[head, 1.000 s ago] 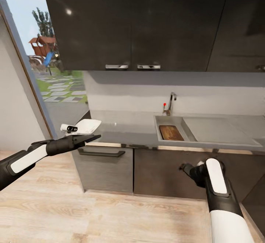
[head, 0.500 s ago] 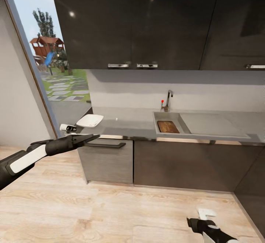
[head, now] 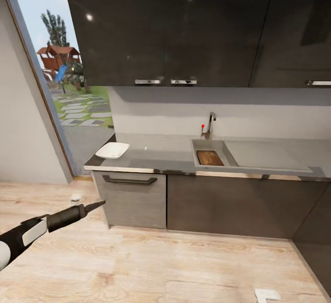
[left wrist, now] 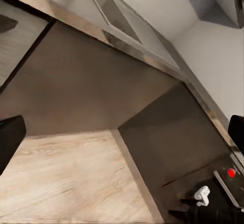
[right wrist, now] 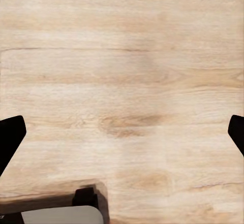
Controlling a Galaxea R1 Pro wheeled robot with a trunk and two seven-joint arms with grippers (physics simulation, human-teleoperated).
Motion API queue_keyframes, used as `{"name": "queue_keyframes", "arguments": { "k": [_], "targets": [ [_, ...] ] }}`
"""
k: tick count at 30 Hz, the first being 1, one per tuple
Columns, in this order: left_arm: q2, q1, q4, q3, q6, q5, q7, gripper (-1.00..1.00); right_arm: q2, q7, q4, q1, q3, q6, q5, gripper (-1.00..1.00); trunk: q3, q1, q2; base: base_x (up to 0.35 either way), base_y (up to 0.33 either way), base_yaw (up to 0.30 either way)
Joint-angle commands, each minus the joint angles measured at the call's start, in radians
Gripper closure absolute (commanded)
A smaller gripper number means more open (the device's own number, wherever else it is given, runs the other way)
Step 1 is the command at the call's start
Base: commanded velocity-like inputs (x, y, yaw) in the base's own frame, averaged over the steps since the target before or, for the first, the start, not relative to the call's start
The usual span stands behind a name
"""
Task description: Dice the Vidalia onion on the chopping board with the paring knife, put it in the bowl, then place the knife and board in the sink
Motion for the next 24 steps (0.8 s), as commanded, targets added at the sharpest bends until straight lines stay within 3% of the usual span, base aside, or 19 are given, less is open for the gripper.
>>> {"name": "queue_keyframes", "arguments": {
  "k": [1,7,11,14,17,19,24],
  "targets": [
    [-0.009,0.017,0.039,-0.007,-0.012,0.01,-0.023,-1.0,0.001,0.003,0.003,-0.001,0.008,-0.005,-0.01,-1.0,-0.002,0.001,-0.002,0.0,0.0,0.0],
    [-0.082,0.153,0.244,-0.007,-0.132,0.01,-0.057,-1.0,-0.001,0.0,0.006,-0.001,0.007,-0.004,-0.012,-1.0,-0.002,0.001,-0.002,0.0,0.0,0.0],
    [-0.103,0.239,0.325,-0.004,-0.179,0.019,-0.032,-1.0,-0.002,-0.008,0.008,-0.001,0.007,-0.001,-0.012,-1.0,-0.002,0.001,-0.002,0.0,0.0,0.0],
    [-0.108,0.309,0.338,0.0,-0.186,0.029,0.062,-1.0,-0.001,-0.01,0.008,-0.001,0.006,0.003,-0.012,-1.0,-0.002,0.001,-0.002,0.0,0.0,0.0],
    [-0.114,0.389,0.342,0.002,-0.189,0.053,0.236,-1.0,0.0,-0.01,0.009,-0.001,0.006,0.007,-0.012,-1.0,-0.002,0.001,-0.002,0.0,0.0,0.0],
    [-0.122,0.504,0.343,0.002,-0.206,0.089,0.37,-1.0,0.001,-0.011,0.01,-0.001,0.007,0.009,-0.012,-1.0,-0.002,0.001,-0.002,0.0,0.0,0.0],
    [-0.166,0.592,0.343,0.004,-0.285,0.106,0.591,-1.0,0.003,-0.011,0.01,0.007,0.008,0.01,-0.012,-1.0,-0.002,0.001,-0.002,0.0,0.0,0.0]
  ]
}}
